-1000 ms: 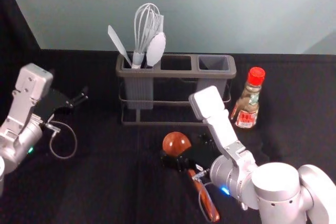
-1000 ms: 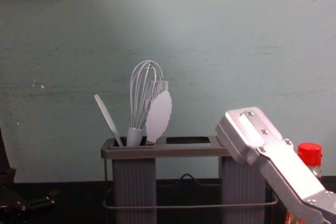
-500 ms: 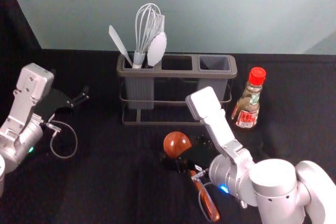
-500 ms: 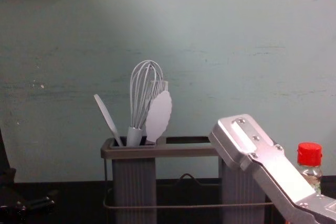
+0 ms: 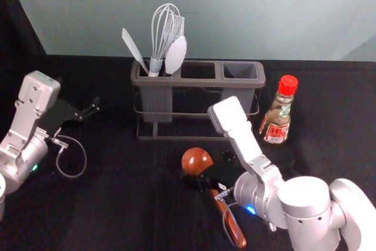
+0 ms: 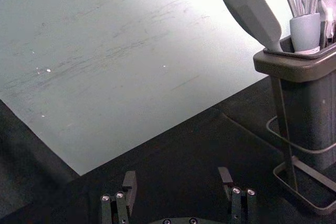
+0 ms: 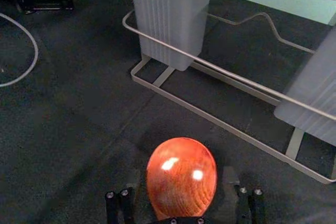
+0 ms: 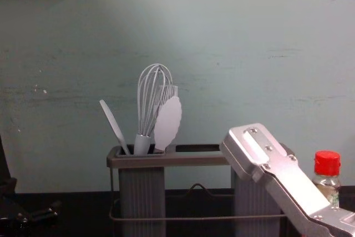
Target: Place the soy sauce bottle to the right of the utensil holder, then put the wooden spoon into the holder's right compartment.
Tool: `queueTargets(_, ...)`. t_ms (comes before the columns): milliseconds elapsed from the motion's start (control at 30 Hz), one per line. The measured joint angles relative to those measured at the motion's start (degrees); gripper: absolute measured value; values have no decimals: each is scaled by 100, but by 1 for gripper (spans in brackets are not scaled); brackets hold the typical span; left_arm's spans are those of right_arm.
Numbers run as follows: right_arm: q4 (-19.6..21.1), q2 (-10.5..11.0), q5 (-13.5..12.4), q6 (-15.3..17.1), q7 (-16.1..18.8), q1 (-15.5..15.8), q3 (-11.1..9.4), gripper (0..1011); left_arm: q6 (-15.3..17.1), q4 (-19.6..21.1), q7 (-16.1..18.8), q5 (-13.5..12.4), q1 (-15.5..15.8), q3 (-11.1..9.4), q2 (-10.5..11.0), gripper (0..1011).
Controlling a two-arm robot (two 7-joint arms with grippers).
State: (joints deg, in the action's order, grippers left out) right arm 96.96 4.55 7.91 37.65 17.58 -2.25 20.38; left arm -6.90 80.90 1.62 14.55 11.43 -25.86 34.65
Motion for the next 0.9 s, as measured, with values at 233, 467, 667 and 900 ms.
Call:
queueTargets(233, 4, -39, 51, -18, 48, 15, -58, 1002, 0, 0, 0, 0, 0, 0, 0, 1011)
queueTargets(467, -73, -86, 60, -31, 105, -21, -88, 1002, 0, 0, 0, 0, 0, 0, 0, 1011)
queueTargets(667, -148, -124, 53, -31, 146, -80, -99, 1002, 0, 0, 0, 0, 0, 0, 0, 1011)
queueTargets(900, -236, -151, 61, -21, 151, -148, -82, 1002, 0, 0, 0, 0, 0, 0, 0, 1011)
